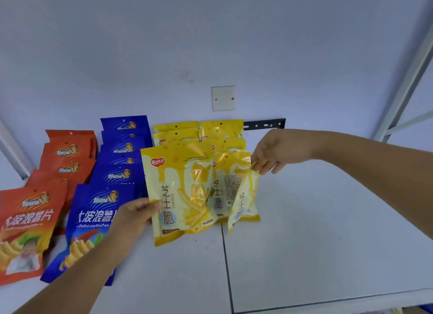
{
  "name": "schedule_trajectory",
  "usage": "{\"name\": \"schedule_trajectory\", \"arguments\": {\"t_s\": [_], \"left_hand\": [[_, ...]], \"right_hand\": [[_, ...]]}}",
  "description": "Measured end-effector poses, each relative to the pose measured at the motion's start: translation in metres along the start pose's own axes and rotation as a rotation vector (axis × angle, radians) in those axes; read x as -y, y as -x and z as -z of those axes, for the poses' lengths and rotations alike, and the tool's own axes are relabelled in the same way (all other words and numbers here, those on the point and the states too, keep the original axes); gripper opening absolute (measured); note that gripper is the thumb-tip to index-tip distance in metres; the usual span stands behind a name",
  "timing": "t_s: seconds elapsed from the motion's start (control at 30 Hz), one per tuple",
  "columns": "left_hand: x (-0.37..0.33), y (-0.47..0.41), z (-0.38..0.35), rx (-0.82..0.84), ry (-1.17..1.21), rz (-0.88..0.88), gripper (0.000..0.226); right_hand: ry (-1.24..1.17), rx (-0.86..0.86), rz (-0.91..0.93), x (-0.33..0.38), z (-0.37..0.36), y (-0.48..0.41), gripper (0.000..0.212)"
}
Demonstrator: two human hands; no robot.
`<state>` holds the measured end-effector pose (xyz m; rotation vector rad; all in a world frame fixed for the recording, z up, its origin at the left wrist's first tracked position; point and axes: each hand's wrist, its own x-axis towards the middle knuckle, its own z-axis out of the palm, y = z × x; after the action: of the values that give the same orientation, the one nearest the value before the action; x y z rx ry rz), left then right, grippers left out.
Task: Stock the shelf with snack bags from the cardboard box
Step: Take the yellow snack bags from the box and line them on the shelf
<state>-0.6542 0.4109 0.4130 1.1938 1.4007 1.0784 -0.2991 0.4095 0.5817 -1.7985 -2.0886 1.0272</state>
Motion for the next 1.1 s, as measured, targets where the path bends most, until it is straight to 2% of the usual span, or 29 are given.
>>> {"name": "schedule_trajectory", "arguments": {"t_s": [0.1,0.17,0.23,0.33,0.47,0.63,0.9,1.1], "left_hand": [[-0.002,-0.01,-0.003,0.018,-0.026,-0.008,0.014],[0.001,-0.02,-0.005,0.03,-0.016,0.006,0.014],[0.005,-0.029,-0.007,0.038,-0.032,0.019,0.013],[0.012,-0.04,-0.01,0.048,-0.041,0.044,0.012],[0.018,-0.054,-0.012,0.063,-0.086,0.062,0.012],[0.022,-0.074,-0.01,0.038,-0.116,0.06,0.011],[0.029,-0.086,-0.006,-0.032,-0.355,0.034,0.011],[0.031,-0.085,-0.005,-0.04,-0.436,0.055,0.013]], "right_hand": [[0.022,-0.003,-0.005,-0.002,0.0,-0.011,0.02],[0.115,-0.072,-0.008,-0.002,-0.002,-0.019,0.013],[0.161,-0.155,-0.02,-0.003,-0.01,-0.031,0.019],[0.134,-0.23,-0.06,-0.006,-0.025,-0.051,0.027],[0.084,-0.241,-0.154,-0.014,-0.039,-0.079,0.028],[-0.004,-0.324,-0.19,-0.022,-0.042,-0.105,0.017],[-0.035,-0.287,-0.236,-0.035,-0.057,-0.134,0.013],[-0.009,-0.279,-0.227,-0.042,-0.062,-0.144,0.033]]}}
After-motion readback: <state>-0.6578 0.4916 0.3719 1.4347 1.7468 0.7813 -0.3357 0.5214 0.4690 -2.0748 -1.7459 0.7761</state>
